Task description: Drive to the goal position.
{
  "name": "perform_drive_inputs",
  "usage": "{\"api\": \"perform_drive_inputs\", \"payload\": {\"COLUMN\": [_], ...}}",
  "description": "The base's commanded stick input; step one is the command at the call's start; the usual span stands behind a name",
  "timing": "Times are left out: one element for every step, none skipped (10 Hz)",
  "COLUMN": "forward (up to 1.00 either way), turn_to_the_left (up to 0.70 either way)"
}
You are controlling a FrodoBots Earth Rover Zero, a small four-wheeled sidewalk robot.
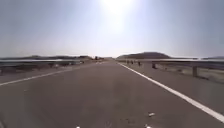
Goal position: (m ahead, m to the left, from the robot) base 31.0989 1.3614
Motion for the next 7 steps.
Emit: {"api": "perform_drive_inputs", "payload": {"forward": [0.7,0.7,0.7,0.7,0.7,0.7,0.7], "turn_to_the_left": [0.0,0.0,0.0,0.0,0.0,0.0,0.0]}}
